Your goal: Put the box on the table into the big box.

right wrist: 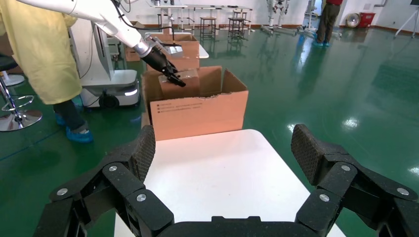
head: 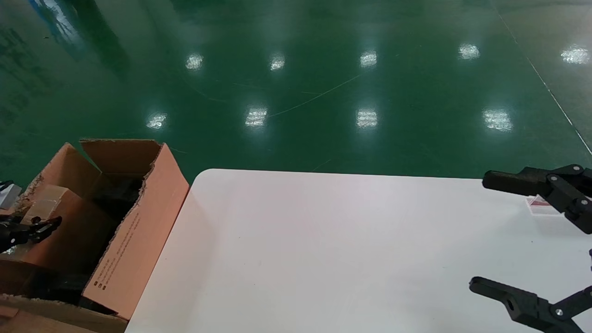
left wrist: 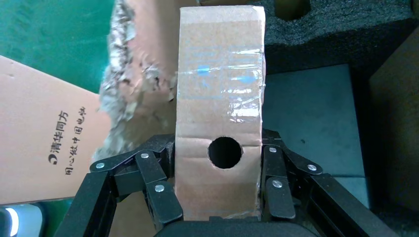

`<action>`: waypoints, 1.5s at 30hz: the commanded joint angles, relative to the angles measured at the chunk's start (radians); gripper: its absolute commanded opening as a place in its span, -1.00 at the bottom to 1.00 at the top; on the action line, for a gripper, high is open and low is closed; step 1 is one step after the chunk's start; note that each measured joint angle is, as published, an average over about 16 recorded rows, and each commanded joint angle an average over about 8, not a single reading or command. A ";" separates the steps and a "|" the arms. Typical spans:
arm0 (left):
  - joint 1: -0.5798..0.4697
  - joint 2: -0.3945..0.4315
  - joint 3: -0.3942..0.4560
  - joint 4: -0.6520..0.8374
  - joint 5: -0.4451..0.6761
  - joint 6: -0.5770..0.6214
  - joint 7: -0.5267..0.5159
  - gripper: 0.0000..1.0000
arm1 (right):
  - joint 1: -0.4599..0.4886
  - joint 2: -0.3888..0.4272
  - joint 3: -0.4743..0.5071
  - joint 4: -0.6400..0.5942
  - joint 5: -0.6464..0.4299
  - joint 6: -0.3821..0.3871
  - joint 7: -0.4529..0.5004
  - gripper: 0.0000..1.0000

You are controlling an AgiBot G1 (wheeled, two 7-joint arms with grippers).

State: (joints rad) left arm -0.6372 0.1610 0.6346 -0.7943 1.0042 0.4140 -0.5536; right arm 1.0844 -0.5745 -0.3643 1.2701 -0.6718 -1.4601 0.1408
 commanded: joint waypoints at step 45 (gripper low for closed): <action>-0.011 -0.047 -0.143 -0.332 -0.176 -0.009 0.173 1.00 | 0.000 0.000 0.000 0.000 0.000 0.000 0.000 1.00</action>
State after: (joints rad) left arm -0.6437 0.1105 0.5017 -1.1161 0.8373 0.3960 -0.3978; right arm 1.0844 -0.5742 -0.3647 1.2699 -0.6714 -1.4598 0.1406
